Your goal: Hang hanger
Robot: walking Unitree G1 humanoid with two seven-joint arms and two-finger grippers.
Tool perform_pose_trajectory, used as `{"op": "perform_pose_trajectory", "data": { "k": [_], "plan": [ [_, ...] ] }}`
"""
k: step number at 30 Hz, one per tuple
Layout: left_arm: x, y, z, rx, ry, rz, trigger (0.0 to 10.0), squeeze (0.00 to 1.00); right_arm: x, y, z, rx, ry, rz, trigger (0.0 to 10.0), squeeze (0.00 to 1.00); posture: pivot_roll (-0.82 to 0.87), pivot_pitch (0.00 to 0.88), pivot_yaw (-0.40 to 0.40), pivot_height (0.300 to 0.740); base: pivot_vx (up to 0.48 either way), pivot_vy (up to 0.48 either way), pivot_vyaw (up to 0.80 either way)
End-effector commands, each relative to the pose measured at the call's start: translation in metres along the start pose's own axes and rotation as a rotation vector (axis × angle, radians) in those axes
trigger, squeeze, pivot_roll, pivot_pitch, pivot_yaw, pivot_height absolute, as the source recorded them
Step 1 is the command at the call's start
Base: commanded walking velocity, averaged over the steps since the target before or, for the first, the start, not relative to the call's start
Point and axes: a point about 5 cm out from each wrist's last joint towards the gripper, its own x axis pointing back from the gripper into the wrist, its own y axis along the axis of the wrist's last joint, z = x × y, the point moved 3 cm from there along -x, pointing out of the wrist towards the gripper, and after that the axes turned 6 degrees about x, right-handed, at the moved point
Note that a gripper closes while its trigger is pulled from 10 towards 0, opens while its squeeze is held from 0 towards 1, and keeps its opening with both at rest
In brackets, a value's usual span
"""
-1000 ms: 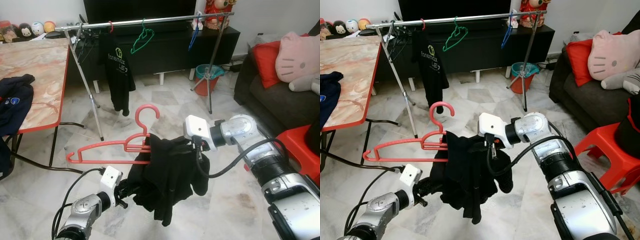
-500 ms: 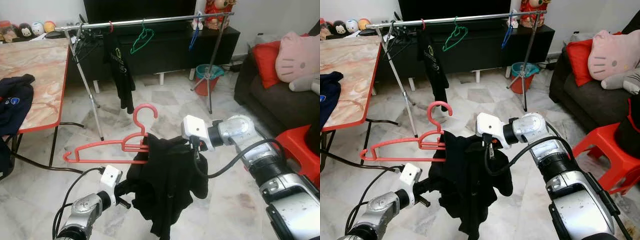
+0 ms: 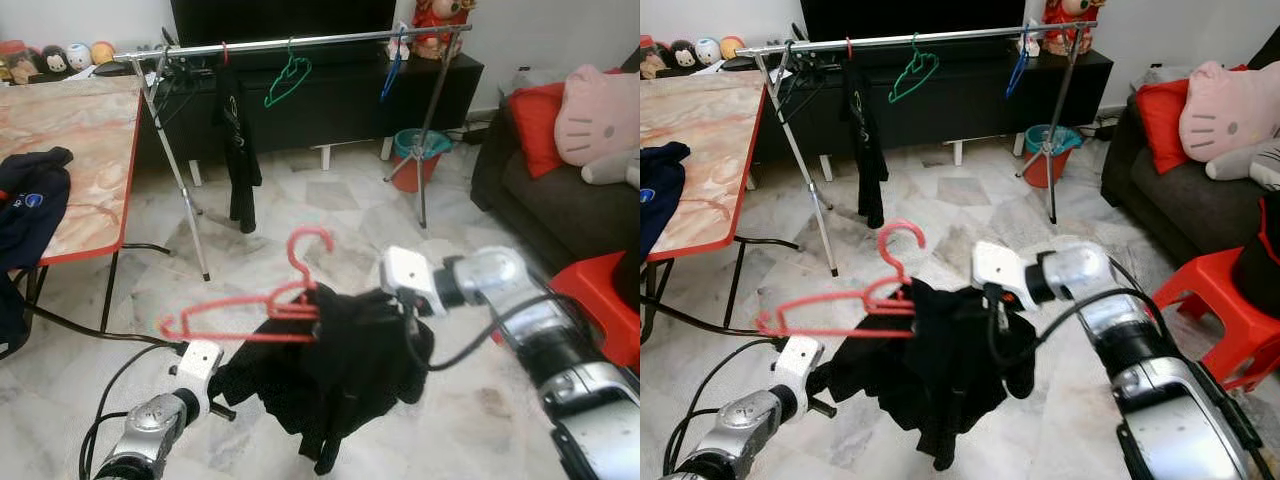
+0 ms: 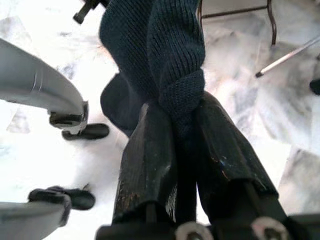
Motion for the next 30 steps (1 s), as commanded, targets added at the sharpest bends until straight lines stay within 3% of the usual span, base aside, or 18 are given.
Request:
{"op": "perform_pose_trajectory", "data": {
  "k": [1,2,5,6,9,17,30],
  "plan": [
    [0.004,-0.016,0.005,0.005,0.051,0.072,0.0,0.0,0.01,0.004,-0.005,0.046,-0.018,0.012,0.0,0.0,0.07,0.0,-0.03,0.74,0.0,0.0,0.0],
    [0.005,-0.02,0.013,-0.003,0.13,0.105,0.0,0.0,0.014,-0.002,-0.001,0.04,-0.003,0.036,0.0,0.0,0.07,0.0,-0.028,0.74,0.0,0.0,0.0],
    [0.005,-0.02,0.013,-0.003,0.13,0.105,0.0,0.0,0.014,-0.002,-0.001,0.04,-0.003,0.036,0.0,0.0,0.07,0.0,-0.028,0.74,0.0,0.0,0.0],
    [0.008,-0.023,0.023,0.006,0.217,0.136,9.7,0.0,0.019,-0.01,0.005,0.039,0.022,0.07,0.0,0.0,0.06,0.0,-0.026,0.74,0.0,0.0,0.0],
    [0.01,-0.027,0.027,0.027,0.239,0.163,10.0,0.0,0.029,-0.02,0.014,0.029,0.054,0.103,0.0,0.0,0.06,0.0,-0.023,0.74,0.0,0.0,0.0],
    [0.012,-0.032,0.028,0.051,0.255,0.176,10.0,0.0,0.04,-0.026,0.012,0.005,0.015,0.113,0.0,0.0,0.06,0.0,-0.021,0.74,0.0,0.0,0.0],
    [0.018,-0.038,0.036,0.055,0.286,0.208,10.0,0.0,0.08,-0.041,0.019,-0.038,0.032,0.195,0.0,0.0,0.06,0.0,-0.016,0.74,0.0,0.0,0.0]
  ]
}}
